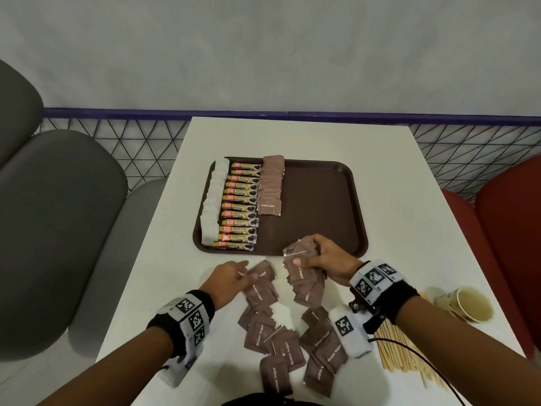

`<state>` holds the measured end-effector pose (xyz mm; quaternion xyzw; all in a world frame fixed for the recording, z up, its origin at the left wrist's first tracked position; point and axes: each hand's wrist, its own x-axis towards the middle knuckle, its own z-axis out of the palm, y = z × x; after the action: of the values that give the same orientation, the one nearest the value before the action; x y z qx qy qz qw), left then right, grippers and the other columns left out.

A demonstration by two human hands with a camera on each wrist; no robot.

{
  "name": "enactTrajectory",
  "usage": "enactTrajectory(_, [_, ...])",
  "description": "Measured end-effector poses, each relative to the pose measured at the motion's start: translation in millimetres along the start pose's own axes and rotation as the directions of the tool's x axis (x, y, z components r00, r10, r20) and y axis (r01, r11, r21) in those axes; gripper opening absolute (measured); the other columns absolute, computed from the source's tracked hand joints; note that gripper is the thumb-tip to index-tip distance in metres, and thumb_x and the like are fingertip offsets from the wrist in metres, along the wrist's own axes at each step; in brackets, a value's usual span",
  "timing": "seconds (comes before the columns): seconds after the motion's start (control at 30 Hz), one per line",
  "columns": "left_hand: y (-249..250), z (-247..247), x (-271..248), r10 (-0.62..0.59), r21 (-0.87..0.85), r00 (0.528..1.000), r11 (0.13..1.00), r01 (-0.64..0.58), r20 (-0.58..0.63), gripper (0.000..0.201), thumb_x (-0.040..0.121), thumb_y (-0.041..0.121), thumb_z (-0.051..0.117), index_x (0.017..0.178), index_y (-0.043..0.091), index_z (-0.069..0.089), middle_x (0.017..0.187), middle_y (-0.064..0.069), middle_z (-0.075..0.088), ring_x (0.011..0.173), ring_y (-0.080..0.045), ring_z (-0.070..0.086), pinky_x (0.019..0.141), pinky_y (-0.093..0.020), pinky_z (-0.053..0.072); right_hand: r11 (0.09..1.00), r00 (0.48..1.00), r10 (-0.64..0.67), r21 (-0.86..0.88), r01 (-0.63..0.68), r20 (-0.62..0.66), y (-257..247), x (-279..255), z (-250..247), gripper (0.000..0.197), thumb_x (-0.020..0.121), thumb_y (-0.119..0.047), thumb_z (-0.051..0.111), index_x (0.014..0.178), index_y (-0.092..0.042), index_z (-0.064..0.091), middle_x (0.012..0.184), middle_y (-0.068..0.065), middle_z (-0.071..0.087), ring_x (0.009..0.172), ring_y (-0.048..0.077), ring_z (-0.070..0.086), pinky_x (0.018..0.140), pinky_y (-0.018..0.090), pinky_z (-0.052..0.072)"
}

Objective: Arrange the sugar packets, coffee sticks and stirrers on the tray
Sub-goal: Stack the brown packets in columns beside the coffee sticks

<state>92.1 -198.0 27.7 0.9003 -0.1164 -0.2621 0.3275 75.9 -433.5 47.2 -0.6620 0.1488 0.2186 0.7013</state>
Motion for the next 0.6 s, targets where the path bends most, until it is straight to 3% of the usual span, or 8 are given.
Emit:
enactTrajectory(0.07, [11, -10, 0, 0.060, -0.102, 0.995, 0.992, -0.068, -0.083, 0.042, 0.097, 0.033, 0.045, 0.131, 0.010, 0.052, 0.125, -0.001, 0.058, 0.111, -0.018, 0.055, 0.095, -0.027, 0.044, 0.991, 1.000, -0.022, 0.133, 0.021, 0.003, -11, 1, 2, 0.034, 0.078, 0.010, 0.063, 0.100, -0.008, 0.044, 0.094, 0.008, 0.060, 0.083, 0.019, 0.062, 0.068, 0.025, 0.058])
enactTrajectory(0.13, [24, -19, 3, 0.065, -0.281, 0.990, 0.955, -0.099, -0.128, 0.043, 0.098, 0.036, 0.040, 0.133, 0.015, 0.049, 0.124, 0.002, 0.057, 0.111, -0.013, 0.054, 0.094, -0.034, 0.049, 0.971, 0.999, -0.051, 0.233, 0.047, 0.010, -20, 4, 11, 0.038, 0.079, 0.008, 0.062, 0.109, -0.005, 0.042, 0.098, 0.010, 0.060, 0.084, 0.019, 0.063, 0.071, 0.026, 0.058])
enactTrajectory(0.2, [36, -26, 6, 0.018, -0.464, 0.995, 0.884, -0.061, -0.096, 0.048, 0.094, 0.050, 0.036, 0.134, 0.026, 0.046, 0.127, 0.003, 0.056, 0.112, -0.011, 0.054, 0.090, -0.036, 0.053, 0.942, 0.996, -0.084, 0.329, 0.073, 0.018, -26, 8, 23, 0.040, 0.081, 0.007, 0.060, 0.112, -0.007, 0.041, 0.098, 0.009, 0.061, 0.083, 0.017, 0.064, 0.072, 0.026, 0.058])
enactTrajectory(0.27, [47, -28, 7, 0.005, -0.658, 1.000, 0.753, 0.008, 0.017, 0.056, 0.087, 0.066, 0.030, 0.127, 0.032, 0.051, 0.125, 0.003, 0.061, 0.112, -0.014, 0.059, 0.091, -0.041, 0.052, 0.904, 0.993, -0.119, 0.413, 0.112, -0.008, -29, 13, 40, 0.040, 0.081, 0.006, 0.060, 0.113, -0.007, 0.041, 0.099, 0.008, 0.062, 0.082, 0.016, 0.064, 0.069, 0.024, 0.058])
enactTrajectory(0.33, [58, -28, 5, 0.037, -0.822, 0.990, 0.563, 0.092, 0.136, 0.059, 0.088, 0.064, 0.023, 0.124, 0.030, 0.055, 0.118, -0.002, 0.066, 0.103, -0.017, 0.065, 0.087, -0.039, 0.054, 0.871, 0.985, -0.162, 0.460, 0.170, -0.058, -31, 17, 56, 0.042, 0.082, 0.004, 0.061, 0.116, -0.007, 0.040, 0.102, 0.008, 0.062, 0.086, 0.017, 0.065, 0.067, 0.024, 0.057])
enactTrajectory(0.43, [68, -31, 2, 0.044, -0.907, 0.974, 0.376, 0.189, 0.222, 0.058, 0.088, 0.062, 0.024, 0.115, 0.026, 0.060, 0.112, -0.007, 0.069, 0.098, -0.021, 0.068, 0.082, -0.044, 0.054, 0.852, 0.971, -0.213, 0.464, 0.241, -0.113, -32, 22, 77, 0.037, 0.084, 0.000, 0.060, 0.116, -0.009, 0.043, 0.103, 0.005, 0.064, 0.087, 0.013, 0.067, 0.066, 0.023, 0.056])
enactTrajectory(0.6, [59, -38, 10, 0.037, -0.948, 0.967, 0.210, 0.240, 0.253, 0.060, 0.087, 0.060, 0.032, 0.122, 0.018, 0.057, 0.119, -0.013, 0.066, 0.105, -0.023, 0.066, 0.088, -0.044, 0.053, 0.928, 0.959, -0.256, 0.247, 0.280, -0.124, -31, 29, 94, 0.032, 0.090, -0.015, 0.058, 0.119, -0.007, 0.048, 0.113, 0.011, 0.064, 0.106, 0.024, 0.063, 0.092, 0.036, 0.052])
